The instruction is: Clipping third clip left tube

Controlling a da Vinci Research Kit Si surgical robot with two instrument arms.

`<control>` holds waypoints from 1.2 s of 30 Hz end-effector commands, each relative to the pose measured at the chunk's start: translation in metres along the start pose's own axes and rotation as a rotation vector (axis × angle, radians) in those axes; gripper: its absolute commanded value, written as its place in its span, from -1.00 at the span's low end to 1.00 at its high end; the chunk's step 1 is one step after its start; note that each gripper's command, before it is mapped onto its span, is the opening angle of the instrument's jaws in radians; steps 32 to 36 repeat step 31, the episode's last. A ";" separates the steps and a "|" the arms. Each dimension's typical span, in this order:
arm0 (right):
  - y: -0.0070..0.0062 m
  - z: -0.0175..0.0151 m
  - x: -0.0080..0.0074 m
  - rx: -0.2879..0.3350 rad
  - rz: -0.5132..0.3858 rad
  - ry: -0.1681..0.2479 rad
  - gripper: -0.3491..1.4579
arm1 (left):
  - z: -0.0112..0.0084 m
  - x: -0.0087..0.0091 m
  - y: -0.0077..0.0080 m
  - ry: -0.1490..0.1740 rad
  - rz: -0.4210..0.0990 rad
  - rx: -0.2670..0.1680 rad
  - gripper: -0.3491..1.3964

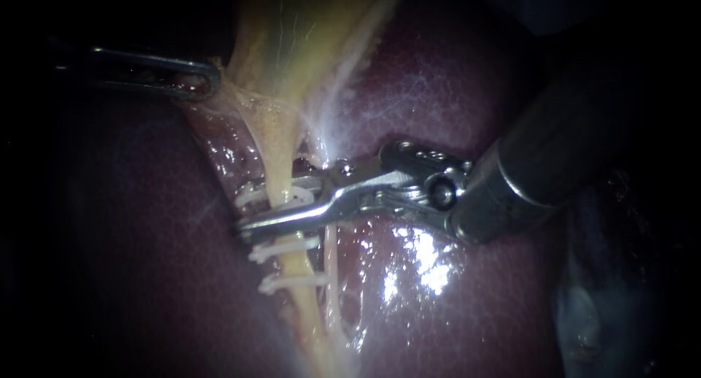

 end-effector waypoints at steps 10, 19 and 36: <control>-0.0013 -0.0004 0.0018 0.018 0.009 0.027 -0.13 | 0.0000 0.0000 0.0000 0.000 0.000 0.000 -1.00; -0.0019 -0.0016 0.0025 0.028 0.015 0.031 -0.71 | 0.0000 0.0000 0.0000 0.000 0.000 0.000 -1.00; -0.0018 -0.0021 0.0024 0.003 -0.002 0.012 -1.00 | 0.0000 0.0000 0.0000 0.000 0.000 0.000 -1.00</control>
